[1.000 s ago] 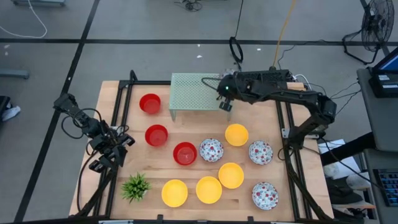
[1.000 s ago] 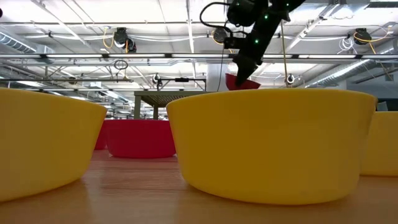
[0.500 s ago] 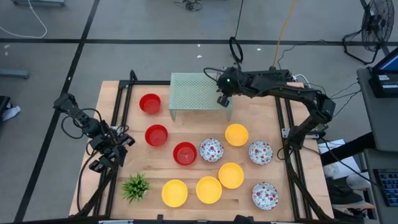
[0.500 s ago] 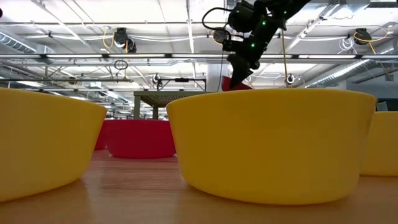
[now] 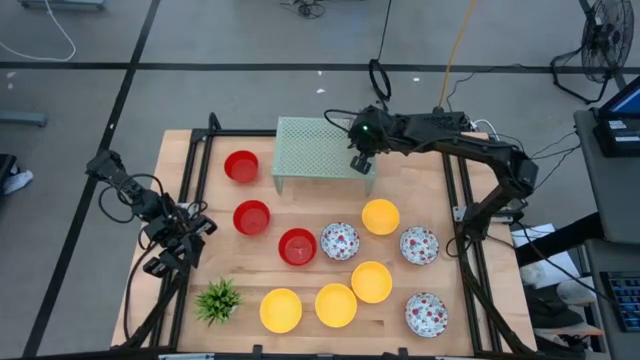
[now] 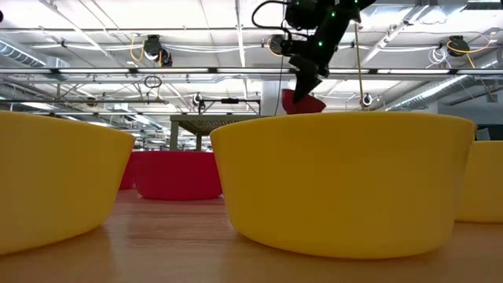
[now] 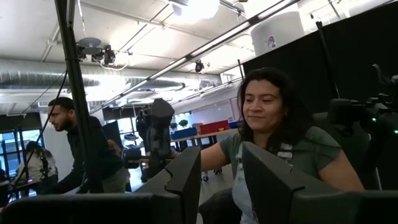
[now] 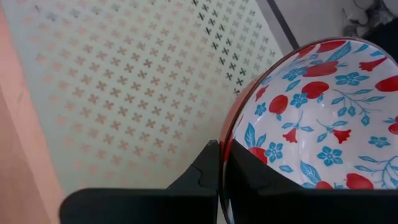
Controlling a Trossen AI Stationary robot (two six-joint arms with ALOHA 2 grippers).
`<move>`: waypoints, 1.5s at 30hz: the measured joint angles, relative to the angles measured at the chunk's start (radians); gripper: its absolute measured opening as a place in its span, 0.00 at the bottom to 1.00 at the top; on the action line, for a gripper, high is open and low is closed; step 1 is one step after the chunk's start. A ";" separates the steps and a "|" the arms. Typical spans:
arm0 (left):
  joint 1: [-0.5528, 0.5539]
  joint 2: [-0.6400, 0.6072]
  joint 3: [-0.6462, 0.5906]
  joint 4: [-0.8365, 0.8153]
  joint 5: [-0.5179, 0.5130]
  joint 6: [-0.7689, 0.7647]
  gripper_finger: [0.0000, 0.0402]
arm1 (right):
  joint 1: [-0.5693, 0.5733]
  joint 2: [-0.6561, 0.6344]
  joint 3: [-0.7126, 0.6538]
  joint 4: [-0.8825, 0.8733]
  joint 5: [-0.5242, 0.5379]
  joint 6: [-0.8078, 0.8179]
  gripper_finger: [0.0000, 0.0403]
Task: Pick & Place Mini bowls
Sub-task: Put the red patterned bowl on the shelf, then stack the red patterned bowl on top of the red patterned bowl on the shelf
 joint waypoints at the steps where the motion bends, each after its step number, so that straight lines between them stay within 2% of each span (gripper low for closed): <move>1: 0.000 0.000 0.000 0.000 0.000 0.000 0.30 | 0.000 0.001 0.000 -0.012 0.000 0.009 0.01; 11: 0.000 0.000 0.000 0.000 0.000 0.000 0.30 | 0.008 0.015 0.000 -0.027 -0.003 0.012 0.01; 16: 0.000 0.000 0.000 0.000 0.000 0.000 0.30 | 0.007 0.017 0.001 -0.023 -0.051 0.037 0.01; 21: 0.000 0.000 0.000 0.000 0.000 0.000 0.30 | 0.008 0.016 0.001 -0.021 -0.048 0.038 0.02; 35: 0.000 0.000 0.000 0.000 0.000 0.000 0.30 | 0.008 0.011 0.000 0.022 -0.046 0.006 0.30; 42: 0.000 0.000 0.000 0.000 0.000 0.000 0.30 | 0.011 -0.079 0.000 0.048 -0.046 -0.018 0.37; 45: 0.000 0.000 0.000 0.000 0.000 0.000 0.30 | 0.021 -0.144 0.000 0.022 -0.046 0.037 0.37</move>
